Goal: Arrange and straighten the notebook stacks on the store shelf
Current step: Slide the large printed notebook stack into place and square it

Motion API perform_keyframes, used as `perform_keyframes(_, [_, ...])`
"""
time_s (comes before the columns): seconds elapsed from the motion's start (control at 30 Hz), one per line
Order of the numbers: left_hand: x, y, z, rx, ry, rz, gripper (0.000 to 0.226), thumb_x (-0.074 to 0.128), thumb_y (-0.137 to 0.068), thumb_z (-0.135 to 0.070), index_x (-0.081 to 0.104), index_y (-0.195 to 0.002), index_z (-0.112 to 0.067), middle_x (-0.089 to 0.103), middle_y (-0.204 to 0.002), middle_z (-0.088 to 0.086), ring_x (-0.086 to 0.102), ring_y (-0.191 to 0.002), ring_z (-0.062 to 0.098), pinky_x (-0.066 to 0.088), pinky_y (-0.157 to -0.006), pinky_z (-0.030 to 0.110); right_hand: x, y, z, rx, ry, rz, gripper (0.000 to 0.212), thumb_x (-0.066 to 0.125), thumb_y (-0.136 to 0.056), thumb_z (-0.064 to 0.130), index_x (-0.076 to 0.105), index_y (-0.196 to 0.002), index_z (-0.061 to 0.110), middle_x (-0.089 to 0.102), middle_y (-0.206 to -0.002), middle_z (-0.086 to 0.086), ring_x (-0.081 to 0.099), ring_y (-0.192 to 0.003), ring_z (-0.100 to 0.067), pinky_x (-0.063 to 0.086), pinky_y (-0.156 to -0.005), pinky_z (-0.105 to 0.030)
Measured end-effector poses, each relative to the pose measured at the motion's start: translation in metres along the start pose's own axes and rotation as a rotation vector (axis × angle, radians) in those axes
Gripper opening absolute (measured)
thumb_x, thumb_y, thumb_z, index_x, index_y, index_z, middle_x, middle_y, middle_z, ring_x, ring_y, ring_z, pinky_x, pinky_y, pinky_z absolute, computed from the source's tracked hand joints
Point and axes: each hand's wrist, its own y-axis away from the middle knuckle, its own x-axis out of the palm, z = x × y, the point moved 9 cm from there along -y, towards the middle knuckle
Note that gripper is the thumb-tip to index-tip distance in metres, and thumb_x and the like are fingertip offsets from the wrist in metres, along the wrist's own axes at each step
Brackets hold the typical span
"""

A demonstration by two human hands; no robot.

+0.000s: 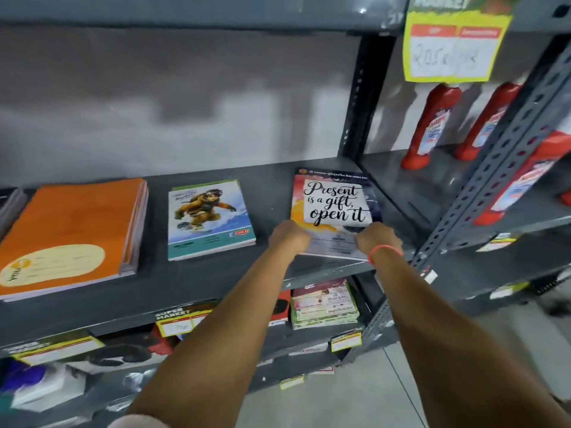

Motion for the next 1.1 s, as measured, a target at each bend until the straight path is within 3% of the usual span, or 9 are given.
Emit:
perform_keyframes(0.07, [-0.002,-0.006,0.003,-0.049,0.065,-0.023,0.031,0.048,-0.091,-0.009,0.054,-0.118,0.007,0.06,-0.122,0.021,0.06,-0.106,0.032,0.05,-0.083,0.037,-0.008,-0.01,-0.01,0.041,-0.065,-0.031,0.041,0.052,-0.081,0.021,0.057,-0.119,0.004,0.056,-0.128,-0.019,0.052,-0.116,-0.036,0.044,-0.093,-0.038])
perform_keyframes(0.17, [-0.002,-0.011,0.012,-0.119,0.197,-0.037,0.038,0.047,-0.09,-0.001,0.047,-0.127,0.008,0.057,-0.126,0.024,0.059,-0.109,0.033,0.043,-0.067,0.031,-0.013,-0.023,-0.023,0.071,-0.166,0.054,0.041,0.056,-0.081,0.011,0.056,-0.119,-0.004,0.055,-0.128,-0.022,0.054,-0.114,-0.034,0.046,-0.082,-0.031])
perform_keyframes(0.3, [0.002,-0.007,0.019,-0.173,0.305,0.001,0.036,0.047,-0.087,0.007,0.051,-0.123,0.009,0.058,-0.091,0.018,0.05,-0.067,0.021,0.037,-0.057,0.029,-0.008,-0.024,-0.023,0.032,-0.428,0.315,0.055,0.056,-0.083,0.005,0.041,-0.134,-0.005,0.04,-0.145,-0.019,0.045,-0.105,-0.021,0.049,-0.058,-0.018])
perform_keyframes(0.43, [0.003,0.002,0.018,-0.183,0.324,0.039,0.035,0.049,-0.087,0.009,0.051,-0.122,0.008,0.054,-0.102,0.022,0.048,-0.069,0.024,0.044,-0.063,0.029,0.001,-0.024,-0.023,0.068,-0.277,0.297,0.055,0.058,-0.082,0.007,0.042,-0.134,-0.004,0.043,-0.139,-0.023,0.04,-0.128,-0.035,0.039,-0.104,-0.037])
perform_keyframes(0.57, [0.002,0.006,0.026,-0.197,0.33,0.053,0.034,0.05,-0.087,0.009,0.051,-0.122,0.007,0.054,-0.111,0.023,0.052,-0.094,0.029,0.043,-0.073,0.027,0.001,-0.027,-0.027,0.064,-0.193,0.193,0.046,0.062,-0.08,0.016,0.054,-0.121,-0.002,0.053,-0.128,-0.018,0.048,-0.121,-0.035,0.039,-0.105,-0.045])
perform_keyframes(0.67, [-0.002,0.009,0.03,-0.196,0.333,0.06,0.035,0.052,-0.086,0.009,0.052,-0.121,0.006,0.054,-0.122,0.025,0.048,-0.09,0.028,0.044,-0.068,0.027,0.001,-0.014,-0.027,0.102,-0.327,0.279,0.006,0.062,-0.079,0.003,0.06,-0.083,-0.001,0.055,-0.118,-0.019,0.053,-0.113,-0.033,0.042,-0.103,-0.042])
perform_keyframes(0.73, [-0.009,0.012,0.029,-0.183,0.353,0.045,0.037,0.052,-0.086,0.01,0.053,-0.122,0.006,0.055,-0.118,0.024,0.047,-0.089,0.027,0.044,-0.064,0.028,0.001,-0.013,-0.029,0.103,-0.433,0.323,0.017,0.063,-0.077,0.0,0.051,-0.067,0.005,0.052,-0.111,-0.018,0.052,-0.108,-0.032,0.044,-0.1,-0.043])
perform_keyframes(0.93, [-0.054,0.025,0.01,-0.103,0.45,0.033,0.041,0.053,-0.085,0.01,0.051,-0.125,0.0,0.056,-0.122,0.019,0.048,-0.099,0.024,0.046,-0.058,0.025,-0.016,0.001,0.0,0.027,-0.573,0.448,0.022,0.058,-0.08,-0.005,0.049,-0.064,0.007,0.053,-0.076,-0.008,0.051,-0.078,-0.024,0.046,-0.083,-0.037])
perform_keyframes(1.1, [-0.142,0.048,0.047,-0.082,0.503,-0.068,0.015,0.054,-0.082,0.011,0.057,-0.089,-0.001,0.055,-0.104,0.018,0.056,-0.087,0.023,0.048,-0.061,0.026,-0.001,0.033,0.087,-0.1,-0.746,0.547,0.017,0.057,-0.075,-0.009,0.058,-0.079,0.008,0.067,-0.111,-0.011,0.061,-0.084,-0.023,0.051,-0.091,-0.034])
